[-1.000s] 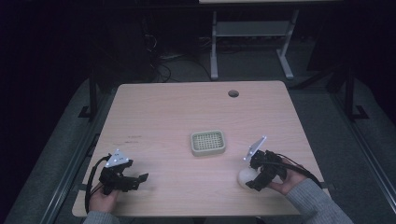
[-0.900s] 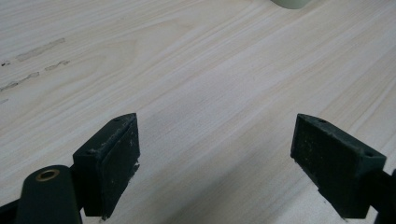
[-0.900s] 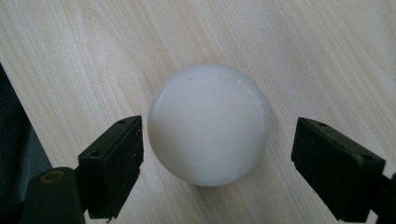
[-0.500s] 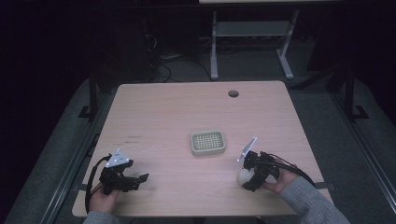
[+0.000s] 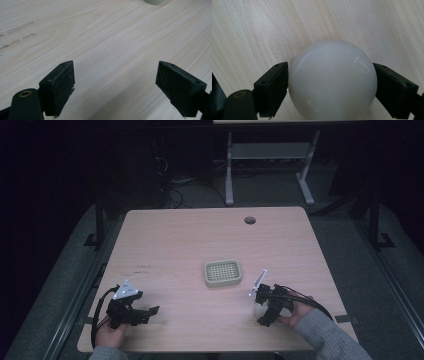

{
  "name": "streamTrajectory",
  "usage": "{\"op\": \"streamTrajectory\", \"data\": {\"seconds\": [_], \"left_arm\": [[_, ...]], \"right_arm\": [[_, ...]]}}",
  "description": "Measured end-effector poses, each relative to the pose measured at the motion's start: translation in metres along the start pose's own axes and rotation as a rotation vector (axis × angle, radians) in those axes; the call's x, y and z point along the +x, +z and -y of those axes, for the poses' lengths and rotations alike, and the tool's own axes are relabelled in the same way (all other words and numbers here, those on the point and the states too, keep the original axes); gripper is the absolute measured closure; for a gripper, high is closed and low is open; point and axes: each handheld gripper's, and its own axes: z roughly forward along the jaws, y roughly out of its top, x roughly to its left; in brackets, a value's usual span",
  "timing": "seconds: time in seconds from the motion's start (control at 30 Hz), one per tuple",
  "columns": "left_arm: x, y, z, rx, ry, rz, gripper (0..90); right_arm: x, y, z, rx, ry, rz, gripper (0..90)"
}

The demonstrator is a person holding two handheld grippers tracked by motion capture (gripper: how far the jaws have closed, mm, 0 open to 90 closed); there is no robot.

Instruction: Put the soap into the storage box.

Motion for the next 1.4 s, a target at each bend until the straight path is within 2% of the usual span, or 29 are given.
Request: {"op": "streamTrajectory", "data": {"seconds": [0.1, 0.4, 0.57, 0.8, 0.97, 1.4], "left_arm": [[0.0, 0.0, 0.0, 0.0, 0.0, -0.001, 15.2], [0.0, 0.0, 0.0, 0.0, -0.003, 0.0, 15.3], [0.0, 0.0, 0.0, 0.0, -0.001, -0.001, 15.3], [0.0, 0.0, 0.0, 0.0, 0.001, 0.001, 15.3], [0.0, 0.0, 0.0, -0.001, 0.0, 0.0, 15.2], [0.0, 0.0, -0.001, -0.002, -0.001, 0.001, 15.3]], "right_arm": [[0.001, 0.0, 0.0, 0.003, -0.006, -0.002, 20.0], [0.001, 0.0, -0.001, 0.015, -0.019, 0.015, 22.6], [0.003, -0.001, -0.005, 0.036, -0.058, 0.032, 22.9], [0.001, -0.003, -0.006, 0.024, -0.05, 0.006, 23.0], [-0.004, -0.01, -0.01, -0.002, -0.043, -0.002, 23.0], [-0.015, -0.024, -0.029, -0.025, -0.049, -0.011, 23.0]]}}
